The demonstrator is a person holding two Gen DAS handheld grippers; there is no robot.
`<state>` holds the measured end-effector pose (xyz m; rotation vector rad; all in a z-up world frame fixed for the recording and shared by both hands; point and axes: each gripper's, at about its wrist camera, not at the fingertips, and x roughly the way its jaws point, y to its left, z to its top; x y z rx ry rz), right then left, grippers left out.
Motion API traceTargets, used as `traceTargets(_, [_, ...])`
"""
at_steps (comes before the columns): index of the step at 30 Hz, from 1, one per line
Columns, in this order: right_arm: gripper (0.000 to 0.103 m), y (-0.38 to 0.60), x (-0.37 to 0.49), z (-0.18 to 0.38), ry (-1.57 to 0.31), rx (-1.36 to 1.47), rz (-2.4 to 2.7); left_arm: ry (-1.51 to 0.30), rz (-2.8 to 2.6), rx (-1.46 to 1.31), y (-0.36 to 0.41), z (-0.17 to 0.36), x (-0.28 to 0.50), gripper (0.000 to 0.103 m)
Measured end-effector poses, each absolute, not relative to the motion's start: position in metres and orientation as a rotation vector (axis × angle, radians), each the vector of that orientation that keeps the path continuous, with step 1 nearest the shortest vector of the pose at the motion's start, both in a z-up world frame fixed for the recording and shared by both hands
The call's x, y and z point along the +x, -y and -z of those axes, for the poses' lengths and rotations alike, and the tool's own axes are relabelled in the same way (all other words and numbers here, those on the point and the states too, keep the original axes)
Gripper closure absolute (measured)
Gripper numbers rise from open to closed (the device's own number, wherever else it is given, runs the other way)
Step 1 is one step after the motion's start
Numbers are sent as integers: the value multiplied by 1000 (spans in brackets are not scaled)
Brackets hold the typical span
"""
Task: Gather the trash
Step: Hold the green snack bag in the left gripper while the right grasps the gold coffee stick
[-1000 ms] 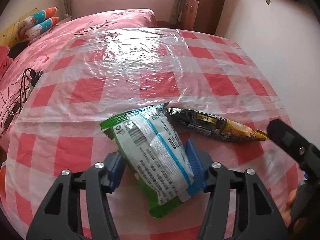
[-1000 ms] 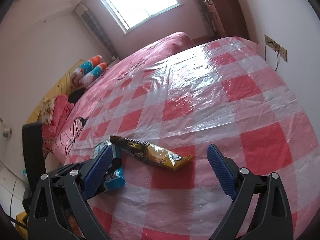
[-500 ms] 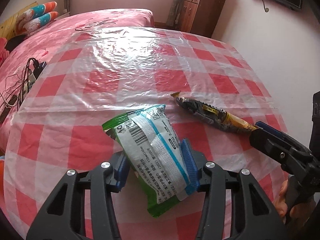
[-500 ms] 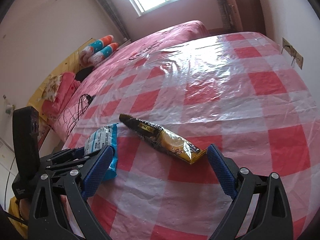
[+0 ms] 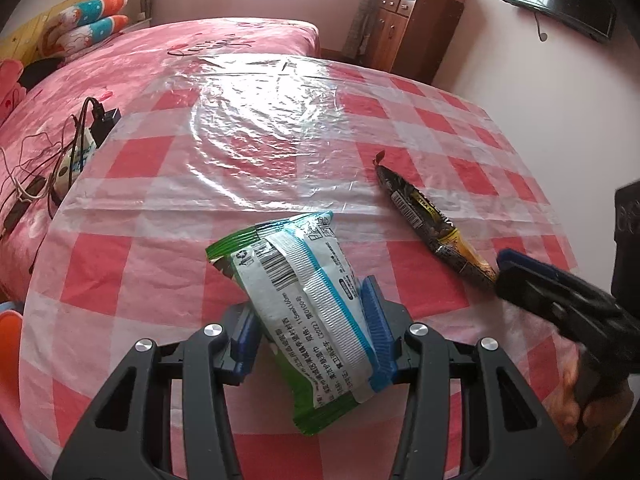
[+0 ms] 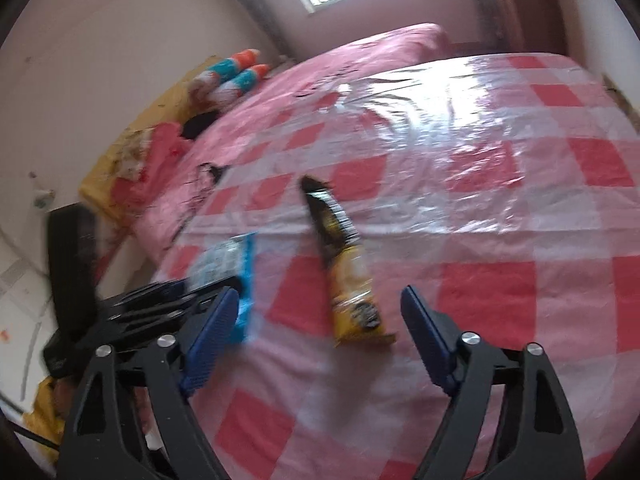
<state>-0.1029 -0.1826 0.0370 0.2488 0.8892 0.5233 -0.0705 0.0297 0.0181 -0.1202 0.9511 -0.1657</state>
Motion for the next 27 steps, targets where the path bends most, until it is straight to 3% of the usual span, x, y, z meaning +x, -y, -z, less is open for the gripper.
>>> traceTargets(8, [28, 155, -88, -39, -880, 95, -468, -937, 201, -128, -38, -17, -70, 54])
traceTargets(10, [39, 147, -84, -35, -893, 51, -454, -934, 202, -136, -42, -17, -70, 55])
traceTargets(14, [47, 136, -79, -34, -889, -20, -423, -927, 209, -162, -51, -16, -70, 55])
traceTargets(19, [70, 128, -77, -33, -884, -110, -362, -917, 227, -176, -55, -15, -72, 55])
traceTargets(27, [79, 123, -76, -33, -874, -128, -347, -907, 246, -210, -61, -14, -75, 55])
